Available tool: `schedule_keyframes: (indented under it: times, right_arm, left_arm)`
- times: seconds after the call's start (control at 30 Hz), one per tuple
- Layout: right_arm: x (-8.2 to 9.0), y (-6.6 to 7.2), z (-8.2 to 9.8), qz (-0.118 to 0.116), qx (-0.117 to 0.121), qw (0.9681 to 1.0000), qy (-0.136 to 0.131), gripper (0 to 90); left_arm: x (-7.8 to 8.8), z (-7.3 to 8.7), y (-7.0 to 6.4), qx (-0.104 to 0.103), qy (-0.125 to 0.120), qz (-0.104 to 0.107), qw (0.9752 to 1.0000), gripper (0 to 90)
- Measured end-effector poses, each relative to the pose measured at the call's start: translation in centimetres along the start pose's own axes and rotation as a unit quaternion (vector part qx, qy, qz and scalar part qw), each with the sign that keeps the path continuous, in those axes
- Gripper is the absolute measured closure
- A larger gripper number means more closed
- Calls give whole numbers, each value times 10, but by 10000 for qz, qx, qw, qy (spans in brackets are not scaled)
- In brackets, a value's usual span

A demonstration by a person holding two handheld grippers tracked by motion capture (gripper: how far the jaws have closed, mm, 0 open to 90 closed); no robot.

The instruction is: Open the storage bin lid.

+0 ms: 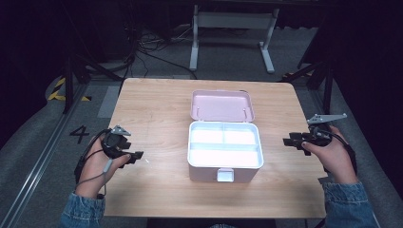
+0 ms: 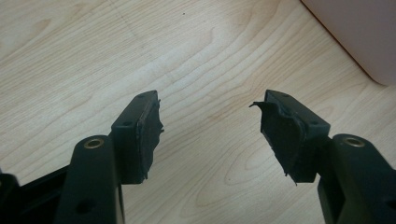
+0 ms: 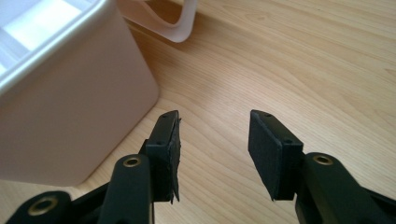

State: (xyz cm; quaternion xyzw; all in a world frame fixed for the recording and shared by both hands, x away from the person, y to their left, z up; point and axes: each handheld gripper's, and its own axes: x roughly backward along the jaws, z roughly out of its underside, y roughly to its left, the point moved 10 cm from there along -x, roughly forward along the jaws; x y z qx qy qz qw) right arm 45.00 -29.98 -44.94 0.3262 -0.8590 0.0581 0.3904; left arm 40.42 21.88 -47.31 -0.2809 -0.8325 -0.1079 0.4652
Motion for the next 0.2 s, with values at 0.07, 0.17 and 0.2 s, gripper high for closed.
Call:
schedule_keyframes:
  times: [0.07,0.17,0.2]
  right_arm:
    - [0,3,-1,-44,11,10000,-36,536]
    - [0,3,-1,-17,-2,10000,-63,526]
    - [1,3,0,-17,-19,10000,-73,523]
  left_arm:
    - [0,-3,0,-7,-144,56,9999,385]
    - [2,-7,-1,-11,-283,105,9995,379]
    - [2,-7,-1,-11,-283,105,9995,374]
